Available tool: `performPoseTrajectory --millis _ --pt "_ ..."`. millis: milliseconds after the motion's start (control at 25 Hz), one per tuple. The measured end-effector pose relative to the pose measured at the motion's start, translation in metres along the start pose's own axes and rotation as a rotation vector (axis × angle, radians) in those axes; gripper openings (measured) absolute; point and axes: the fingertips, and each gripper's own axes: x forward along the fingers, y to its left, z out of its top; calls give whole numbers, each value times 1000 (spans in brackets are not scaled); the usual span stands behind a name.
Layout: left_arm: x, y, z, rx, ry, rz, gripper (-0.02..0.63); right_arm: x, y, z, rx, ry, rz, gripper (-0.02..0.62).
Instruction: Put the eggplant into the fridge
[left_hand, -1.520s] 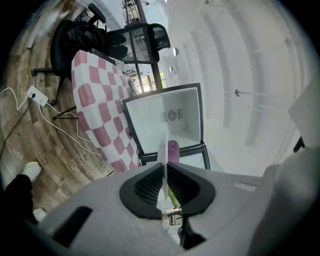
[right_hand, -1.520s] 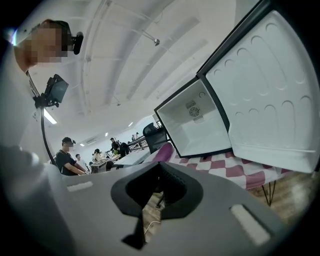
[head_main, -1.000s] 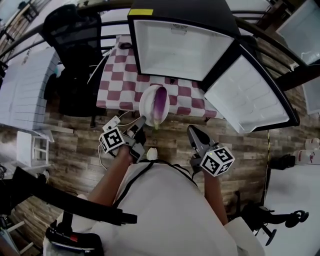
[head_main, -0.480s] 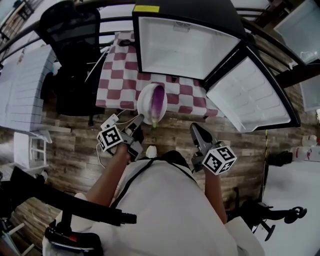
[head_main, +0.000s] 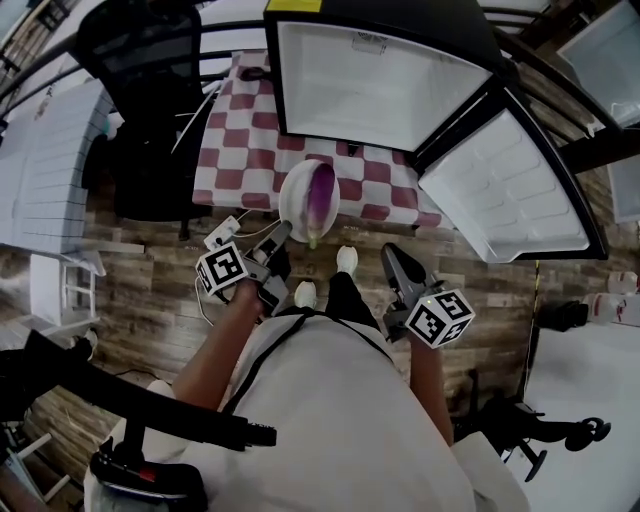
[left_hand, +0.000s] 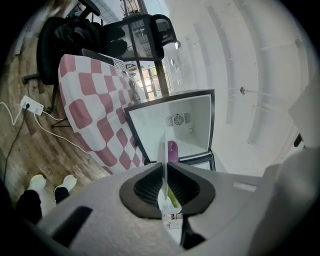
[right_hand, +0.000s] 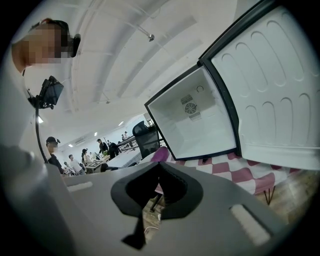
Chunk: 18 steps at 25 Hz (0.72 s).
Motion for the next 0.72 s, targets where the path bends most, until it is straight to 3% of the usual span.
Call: performPoseTrajectory --millis 80,240,440,600,720 --pt "2 2 3 0 -13 22 35 7 -5 4 1 7 14 6" --pt "19 -9 12 -4 -31 -25 35 23 -14 22 -14 4 46 6" --pt "40 -8 24 -6 -46 4 35 40 -29 40 -24 16 68 6" --pt "61 -20 34 -12 -55 -45 35 52 -42 53 -29 23 77 6" --pt "73 -13 44 -3 -63 0 35 63 -53 64 -30 23 83 6"
